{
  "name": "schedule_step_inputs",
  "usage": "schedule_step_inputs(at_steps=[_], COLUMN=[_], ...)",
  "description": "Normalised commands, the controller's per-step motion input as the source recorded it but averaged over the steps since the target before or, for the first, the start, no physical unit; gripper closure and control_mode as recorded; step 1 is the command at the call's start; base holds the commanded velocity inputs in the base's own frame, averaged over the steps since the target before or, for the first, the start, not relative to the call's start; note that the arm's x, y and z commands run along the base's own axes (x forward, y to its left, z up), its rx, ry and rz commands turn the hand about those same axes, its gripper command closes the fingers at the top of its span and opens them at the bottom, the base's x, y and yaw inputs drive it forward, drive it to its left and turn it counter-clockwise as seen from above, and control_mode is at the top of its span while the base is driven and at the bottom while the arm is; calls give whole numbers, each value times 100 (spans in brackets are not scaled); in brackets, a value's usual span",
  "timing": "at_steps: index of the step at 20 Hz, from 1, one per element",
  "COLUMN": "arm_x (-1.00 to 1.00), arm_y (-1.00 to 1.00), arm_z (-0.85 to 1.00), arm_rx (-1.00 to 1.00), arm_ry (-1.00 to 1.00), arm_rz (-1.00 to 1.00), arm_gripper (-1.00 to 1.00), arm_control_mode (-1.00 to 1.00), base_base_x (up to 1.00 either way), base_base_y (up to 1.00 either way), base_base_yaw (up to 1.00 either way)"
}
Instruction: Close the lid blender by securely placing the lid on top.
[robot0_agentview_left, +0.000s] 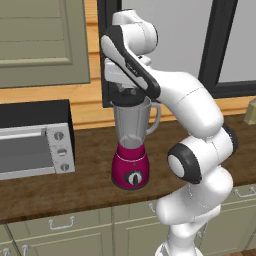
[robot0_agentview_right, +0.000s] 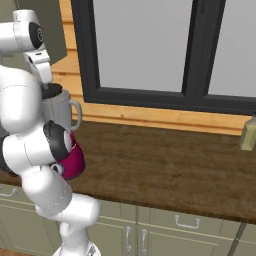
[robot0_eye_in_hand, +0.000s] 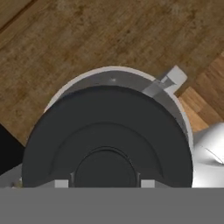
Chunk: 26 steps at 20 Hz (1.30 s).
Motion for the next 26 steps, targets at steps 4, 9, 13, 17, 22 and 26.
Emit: schedule_step_inputs(at_steps=[4, 9, 13, 17, 22, 26], arm_x=[0, 7, 2, 16, 23, 13], arm_y=[-36, -7, 0, 11, 25, 21], arm_z=[0, 0, 0, -1, 0, 0], arm_rx=[-1, -1, -4, -3, 0, 0], arm_ry=[-14, -4, -9, -9, -7, -6], arm_rz=[0, 0, 0, 0, 0, 0], arm_gripper=[100, 100, 100, 100, 100, 100], arm_control_mode=[-100, -100, -100, -100, -100, -100], base_base_x=[0, 0, 0, 0, 0, 0], base_base_y=[0, 0, 0, 0, 0, 0], base_base_yaw=[0, 0, 0, 0, 0, 0])
